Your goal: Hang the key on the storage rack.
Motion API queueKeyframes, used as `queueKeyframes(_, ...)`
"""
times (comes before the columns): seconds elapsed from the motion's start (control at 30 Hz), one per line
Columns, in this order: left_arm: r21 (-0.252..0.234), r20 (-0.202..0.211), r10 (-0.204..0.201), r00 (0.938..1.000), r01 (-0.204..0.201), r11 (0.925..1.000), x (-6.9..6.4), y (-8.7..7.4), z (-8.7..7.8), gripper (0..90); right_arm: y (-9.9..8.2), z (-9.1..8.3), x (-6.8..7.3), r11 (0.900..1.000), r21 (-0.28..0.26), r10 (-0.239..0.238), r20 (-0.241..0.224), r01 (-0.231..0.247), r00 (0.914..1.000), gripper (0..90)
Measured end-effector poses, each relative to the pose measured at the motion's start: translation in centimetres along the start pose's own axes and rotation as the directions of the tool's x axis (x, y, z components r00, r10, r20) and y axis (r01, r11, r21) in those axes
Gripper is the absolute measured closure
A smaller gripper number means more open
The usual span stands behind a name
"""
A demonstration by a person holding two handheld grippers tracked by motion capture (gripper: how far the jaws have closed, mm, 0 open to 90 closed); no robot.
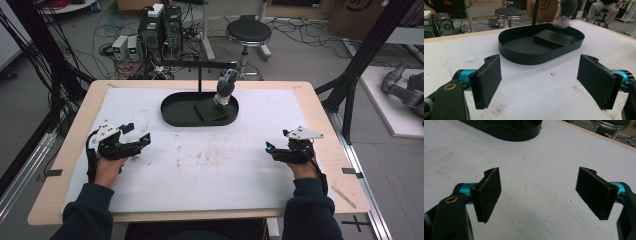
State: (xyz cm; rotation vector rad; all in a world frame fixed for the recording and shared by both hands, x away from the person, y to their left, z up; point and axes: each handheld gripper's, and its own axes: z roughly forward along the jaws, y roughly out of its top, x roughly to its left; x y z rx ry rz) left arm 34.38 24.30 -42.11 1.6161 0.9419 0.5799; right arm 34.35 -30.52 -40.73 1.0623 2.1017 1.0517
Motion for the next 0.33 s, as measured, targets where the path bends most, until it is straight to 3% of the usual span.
queueKeyframes(0.33, 0.006, -0.004, 0.0, 1.0, 0.0, 1.0, 0.01, -0.05, 0.11, 19.5, -0.02, -0.06, -0.33, 0.9999, -0.009, 0.009, 0.009, -0.009, 0.9999, 20.9)
